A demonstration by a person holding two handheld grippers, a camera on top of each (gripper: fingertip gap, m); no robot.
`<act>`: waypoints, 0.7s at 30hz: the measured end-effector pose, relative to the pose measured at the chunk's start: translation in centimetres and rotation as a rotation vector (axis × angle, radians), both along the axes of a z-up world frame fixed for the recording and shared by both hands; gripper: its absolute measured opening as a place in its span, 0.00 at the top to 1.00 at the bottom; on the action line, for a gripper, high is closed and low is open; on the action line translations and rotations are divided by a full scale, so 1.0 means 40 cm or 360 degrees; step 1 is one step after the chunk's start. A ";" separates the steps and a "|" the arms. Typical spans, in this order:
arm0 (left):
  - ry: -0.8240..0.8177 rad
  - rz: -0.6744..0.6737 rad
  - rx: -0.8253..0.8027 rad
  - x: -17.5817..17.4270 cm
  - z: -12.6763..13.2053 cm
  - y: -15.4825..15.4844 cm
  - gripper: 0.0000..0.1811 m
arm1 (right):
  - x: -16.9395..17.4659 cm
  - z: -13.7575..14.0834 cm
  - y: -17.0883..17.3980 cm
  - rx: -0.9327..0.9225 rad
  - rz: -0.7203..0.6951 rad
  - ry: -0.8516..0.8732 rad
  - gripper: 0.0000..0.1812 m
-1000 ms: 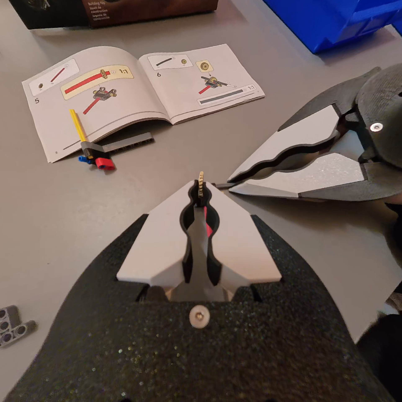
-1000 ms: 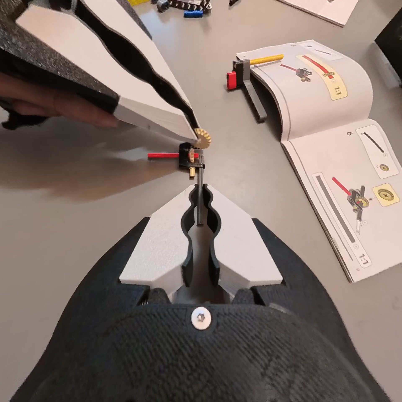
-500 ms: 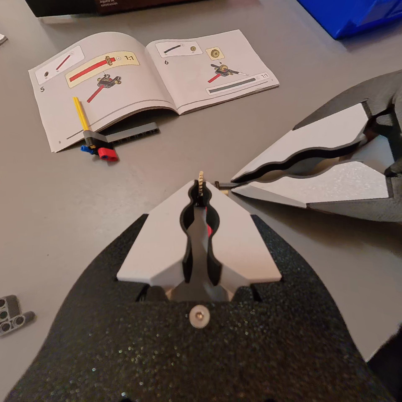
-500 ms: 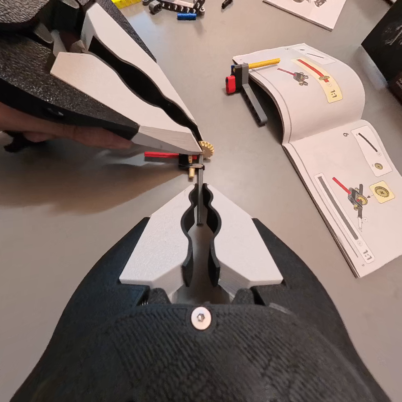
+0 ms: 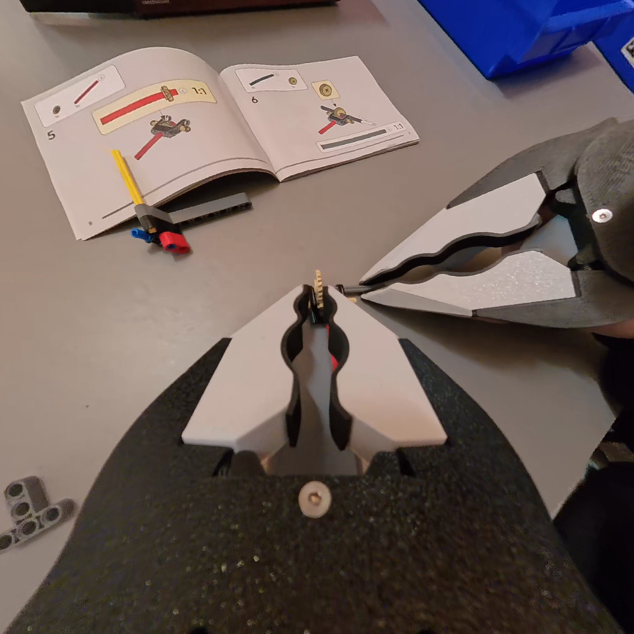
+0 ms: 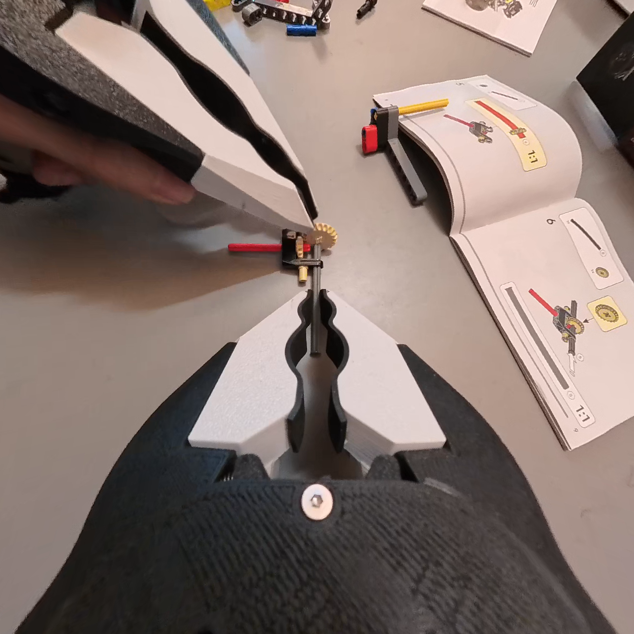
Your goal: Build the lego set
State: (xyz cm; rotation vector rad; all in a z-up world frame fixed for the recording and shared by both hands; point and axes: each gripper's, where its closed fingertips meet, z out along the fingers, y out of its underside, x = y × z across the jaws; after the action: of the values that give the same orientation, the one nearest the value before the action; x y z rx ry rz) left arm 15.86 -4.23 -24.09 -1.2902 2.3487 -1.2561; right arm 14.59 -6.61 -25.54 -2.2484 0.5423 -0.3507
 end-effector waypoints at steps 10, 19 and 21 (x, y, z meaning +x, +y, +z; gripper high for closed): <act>0.0041 -0.0323 -0.0164 0.022 0.034 0.000 0.95 | 0.001 0.000 0.002 -0.0007 0.0008 -0.0013 0.99; 0.0344 -0.0731 -0.0507 0.040 0.024 -0.026 0.98 | 0.002 0.000 0.002 -0.0017 0.0010 -0.0032 0.99; 0.0381 -0.0755 -0.0443 0.035 0.008 -0.024 1.00 | 0.003 0.000 0.002 -0.0024 0.0014 -0.0046 0.99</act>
State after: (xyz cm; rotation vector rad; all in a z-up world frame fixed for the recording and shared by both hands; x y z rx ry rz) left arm 17.28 -5.19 -23.77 -1.0295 2.8489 -1.6975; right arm 14.73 -6.54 -25.53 -2.2562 0.5157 -0.3836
